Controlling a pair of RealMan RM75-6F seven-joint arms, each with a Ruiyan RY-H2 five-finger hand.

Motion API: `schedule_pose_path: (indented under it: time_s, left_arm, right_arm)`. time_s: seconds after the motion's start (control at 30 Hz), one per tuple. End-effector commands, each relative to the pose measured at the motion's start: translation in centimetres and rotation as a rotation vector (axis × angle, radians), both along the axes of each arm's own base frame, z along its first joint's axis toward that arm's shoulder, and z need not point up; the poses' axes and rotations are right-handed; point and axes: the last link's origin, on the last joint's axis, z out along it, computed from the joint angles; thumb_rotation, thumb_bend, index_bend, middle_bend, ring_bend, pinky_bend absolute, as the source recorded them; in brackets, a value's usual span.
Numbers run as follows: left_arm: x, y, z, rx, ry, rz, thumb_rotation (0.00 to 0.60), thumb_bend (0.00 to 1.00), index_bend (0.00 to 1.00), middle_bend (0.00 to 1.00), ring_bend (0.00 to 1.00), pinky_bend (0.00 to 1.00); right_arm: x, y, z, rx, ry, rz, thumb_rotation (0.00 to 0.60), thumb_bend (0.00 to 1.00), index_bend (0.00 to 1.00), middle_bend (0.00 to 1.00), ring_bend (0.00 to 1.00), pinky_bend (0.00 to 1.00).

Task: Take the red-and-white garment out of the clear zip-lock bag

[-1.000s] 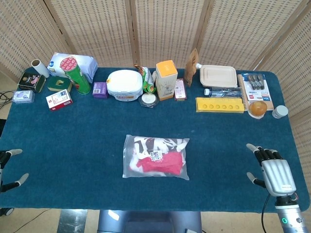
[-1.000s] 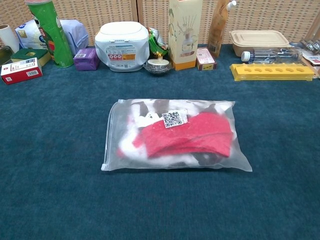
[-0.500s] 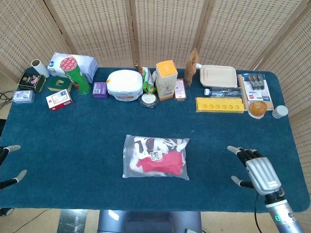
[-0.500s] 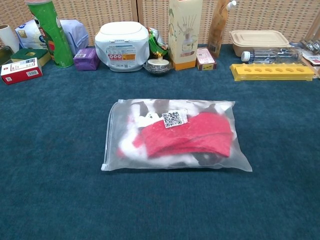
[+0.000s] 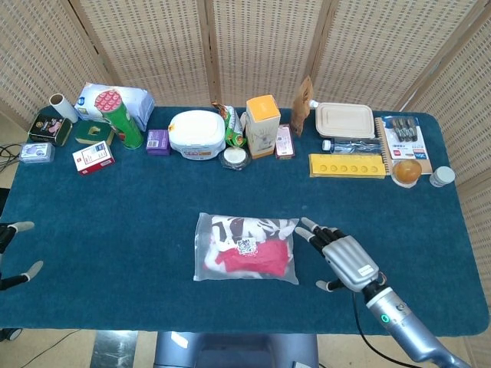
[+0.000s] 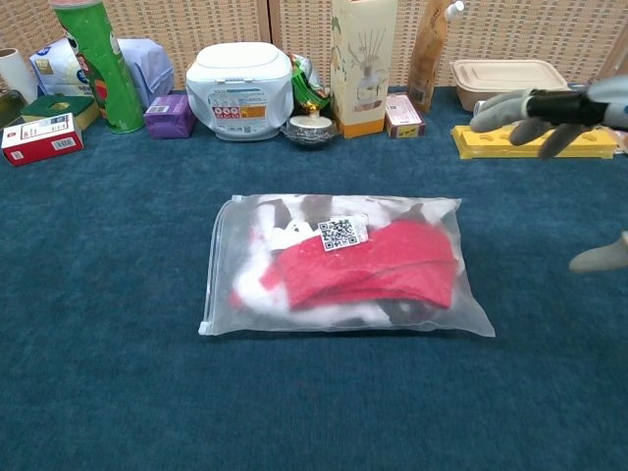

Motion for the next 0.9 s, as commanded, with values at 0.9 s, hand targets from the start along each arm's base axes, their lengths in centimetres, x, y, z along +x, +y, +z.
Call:
schedule_pose_path:
  time_s: [0.9]
  left_arm:
    - [-1.9, 1.1, 0.1, -0.005, -0.027, 0.009, 0.600, 0.18, 0.27, 0.32, 0.24, 0.26]
  right_arm:
    - [7.6, -4.6, -10.3, 0.102, 0.304, -0.136, 0.600, 0.02, 0.00, 0.00, 0.05, 0.15]
